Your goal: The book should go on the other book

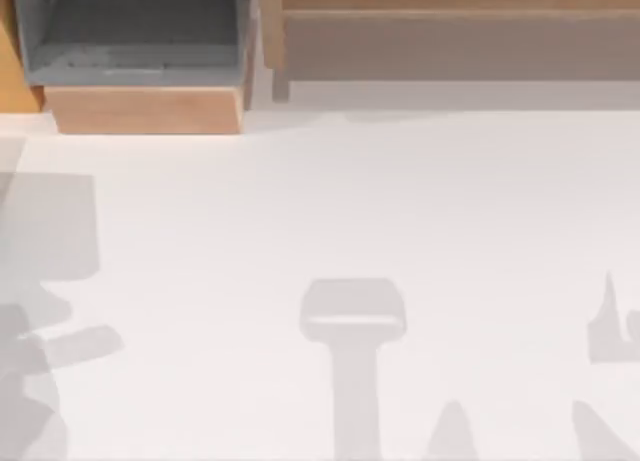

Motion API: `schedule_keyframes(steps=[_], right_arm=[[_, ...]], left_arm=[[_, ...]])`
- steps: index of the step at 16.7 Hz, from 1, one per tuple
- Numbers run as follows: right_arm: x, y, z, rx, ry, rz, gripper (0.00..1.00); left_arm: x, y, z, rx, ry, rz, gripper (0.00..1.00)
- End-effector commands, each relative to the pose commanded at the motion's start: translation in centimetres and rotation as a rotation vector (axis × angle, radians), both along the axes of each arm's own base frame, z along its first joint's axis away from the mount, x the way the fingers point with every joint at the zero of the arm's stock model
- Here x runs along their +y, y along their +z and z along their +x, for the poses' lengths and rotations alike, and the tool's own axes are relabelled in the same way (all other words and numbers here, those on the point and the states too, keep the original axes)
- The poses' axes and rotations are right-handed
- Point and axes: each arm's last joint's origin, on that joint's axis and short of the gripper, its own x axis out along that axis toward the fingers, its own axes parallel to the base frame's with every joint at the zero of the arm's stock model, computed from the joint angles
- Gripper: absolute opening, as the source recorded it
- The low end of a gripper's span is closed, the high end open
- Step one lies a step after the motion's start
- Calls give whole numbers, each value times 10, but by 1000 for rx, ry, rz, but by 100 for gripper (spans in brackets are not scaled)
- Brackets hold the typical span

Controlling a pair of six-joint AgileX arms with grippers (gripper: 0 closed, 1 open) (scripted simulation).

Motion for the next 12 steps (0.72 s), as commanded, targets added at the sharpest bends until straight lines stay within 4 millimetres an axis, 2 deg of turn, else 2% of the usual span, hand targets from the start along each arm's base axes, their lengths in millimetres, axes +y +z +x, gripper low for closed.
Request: schedule_keyframes(steps=[2, 4, 12], right_arm=[[0, 0, 0, 0, 0, 0, 100], [0, 0, 0, 0, 0, 0, 100], [0, 0, 0, 0, 0, 0, 100]], left_arm=[[11, -29, -17, 96, 29, -15, 0], [15, -42, -26, 141, 42, -29, 0], [15, -44, -22, 142, 41, -29, 0]])
